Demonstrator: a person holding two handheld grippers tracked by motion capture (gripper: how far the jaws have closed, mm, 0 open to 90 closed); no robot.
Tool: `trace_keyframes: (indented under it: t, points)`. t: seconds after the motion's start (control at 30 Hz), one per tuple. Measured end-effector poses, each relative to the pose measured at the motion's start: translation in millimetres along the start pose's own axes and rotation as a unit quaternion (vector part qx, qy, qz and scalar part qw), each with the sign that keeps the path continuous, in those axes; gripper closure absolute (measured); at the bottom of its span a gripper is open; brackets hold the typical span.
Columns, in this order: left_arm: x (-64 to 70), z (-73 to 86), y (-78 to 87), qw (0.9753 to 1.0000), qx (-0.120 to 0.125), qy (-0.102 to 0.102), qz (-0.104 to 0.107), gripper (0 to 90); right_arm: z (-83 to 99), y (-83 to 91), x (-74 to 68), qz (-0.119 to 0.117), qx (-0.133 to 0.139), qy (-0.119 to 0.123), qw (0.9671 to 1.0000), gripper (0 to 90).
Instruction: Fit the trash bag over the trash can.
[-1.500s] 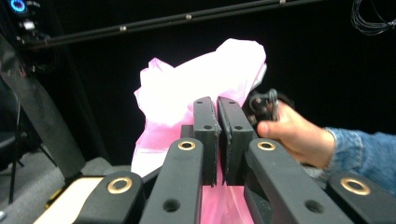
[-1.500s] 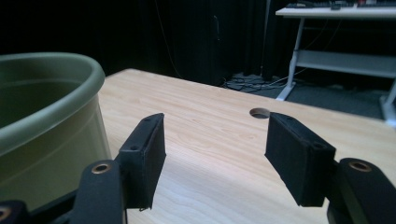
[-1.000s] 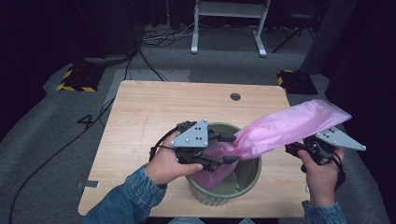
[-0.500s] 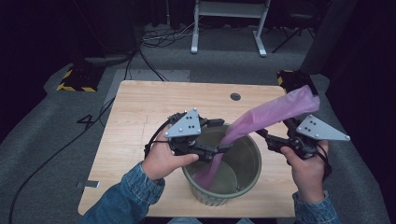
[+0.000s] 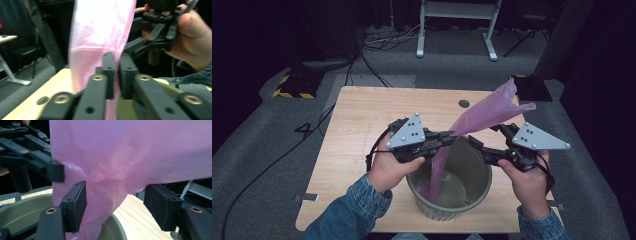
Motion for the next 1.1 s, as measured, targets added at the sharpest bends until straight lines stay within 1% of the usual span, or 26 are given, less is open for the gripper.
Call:
trace_keyframes:
  t: [0.03,0.1,0.17,0.27,0.3,0.33,0.37,0.4,0.43,0.47,0.5,0.53,0.6,0.63,0.67,0.7,0.77,0.8,0.83,0.87,0.93,0.97,1.0,1.03,1.07,1.1]
  points:
    - [-0.6,1.9,1.2,1.0,-0.004,0.001,-0.001,90.0,-0.3,1.8,0.3,0.0,0.0,-0.001,1.0,35.5]
    - [1.1,6.4,1.7,0.9999,-0.014,0.004,0.006,90.0,-1.8,4.6,0.2,-0.004,0.004,-0.004,1.0,35.5]
    - [4.4,11.0,0.8,0.9996,-0.027,0.0,0.01,90.0,-3.2,6.2,-0.9,-0.008,0.006,-0.005,0.9999,35.5]
    - [7.7,18.0,-1.0,0.9987,-0.048,0.003,0.013,90.0,-5.0,6.5,-3.9,-0.015,0.006,0.002,0.9999,36.0]
    - [7.7,20.4,-1.6,0.9984,-0.056,0.003,0.011,90.0,-5.8,6.5,-5.2,-0.019,0.007,0.006,0.9998,39.8]
    - [7.6,22.6,-2.0,0.998,-0.062,0.006,0.01,90.0,-6.5,6.8,-6.5,-0.021,0.006,0.011,0.9997,45.7]
    - [7.4,25.9,-2.4,0.9975,-0.067,0.013,0.014,90.0,-7.9,7.4,-9.3,-0.03,0.002,0.023,0.9993,60.2]
    - [7.4,25.9,-2.4,0.9975,-0.067,0.013,0.014,89.9,-7.9,7.4,-9.3,-0.03,0.002,0.023,0.9993,60.2]
    - [7.5,26.9,-2.3,0.9975,-0.067,0.018,0.016,88.4,-8.8,8.2,-12.3,-0.043,-0.007,0.034,0.9985,75.9]
    - [7.8,27.5,-2.3,0.9975,-0.066,0.02,0.019,88.4,-8.8,8.2,-12.3,-0.043,-0.007,0.034,0.9985,75.9]
    - [8.2,28.1,-2.4,0.9975,-0.065,0.019,0.02,83.8,-9.2,8.1,-14.0,-0.053,-0.01,0.04,0.9978,84.2]
    - [8.4,28.2,-2.5,0.9978,-0.064,0.014,0.015,75.7,-9.4,7.8,-15.8,-0.062,-0.013,0.047,0.9969,89.3]
    - [9.8,26.9,-1.2,0.9982,-0.059,0.005,0.006,56.1,-9.5,6.3,-18.7,-0.068,-0.017,0.052,0.9961,90.0]
    - [14.1,23.6,1.2,0.9985,-0.054,-0.015,0.001,42.5,-9.0,4.0,-19.8,-0.067,-0.022,0.048,0.9964,90.0]
    - [14.1,23.6,1.2,0.9985,-0.054,-0.015,0.001,38.0,-9.0,4.0,-19.8,-0.067,-0.022,0.048,0.9964,90.0]
    - [17.0,21.6,2.4,0.9983,-0.051,-0.027,-0.002,38.0,-8.6,2.9,-19.9,-0.064,-0.024,0.044,0.9967,90.0]
    - [23.6,17.4,5.0,0.9976,-0.046,-0.051,-0.002,33.1,-7.8,0.8,-20.0,-0.061,-0.026,0.039,0.997,90.0]
    - [25.7,16.4,5.6,0.9974,-0.046,-0.056,-0.001,32.2,-8.0,-0.9,-19.9,-0.056,-0.025,0.031,0.9976,90.0]
    - [31.2,14.3,5.5,0.9969,-0.042,-0.066,0.002,31.9,-8.3,-1.7,-20.1,-0.054,-0.026,0.026,0.9978,90.0]
    - [31.2,14.3,5.5,0.9969,-0.042,-0.066,0.002,31.8,-8.3,-1.7,-20.1,-0.054,-0.026,0.026,0.9978,90.0]
    - [35.2,12.0,4.2,0.997,-0.032,-0.071,0.001,32.6,-8.7,-3.7,-21.0,-0.051,-0.028,0.022,0.9981,90.0]
    - [35.5,10.9,3.9,0.9969,-0.028,-0.074,-0.004,35.6,-8.4,-5.0,-22.2,-0.053,-0.03,0.021,0.9979,90.0]
    - [34.6,10.0,4.1,0.9967,-0.024,-0.077,-0.009,43.5,-7.6,-6.1,-23.7,-0.057,-0.033,0.02,0.9976,90.0]
    - [33.1,9.1,4.8,0.9971,-0.02,-0.073,-0.009,55.3,-6.6,-7.1,-24.8,-0.061,-0.034,0.022,0.9973,90.0]
    - [31.2,8.5,6.0,0.9977,-0.015,-0.065,-0.008,67.6,-5.4,-7.8,-25.4,-0.063,-0.036,0.025,0.9971,90.0]
    - [26.1,8.5,8.9,0.9987,-0.012,-0.048,-0.012,82.2,-3.2,-7.9,-25.6,-0.064,-0.038,0.026,0.9969,86.1]
Point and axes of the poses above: each handheld gripper's, and its own axes: y roughly backward along the jaws, z roughly out of its underside, x roughly to its right, the point moved 5 cm from there along -y, roughly forward along the jaws, and after that the axes turned 6 degrees about -y, right-handed, at the moved point
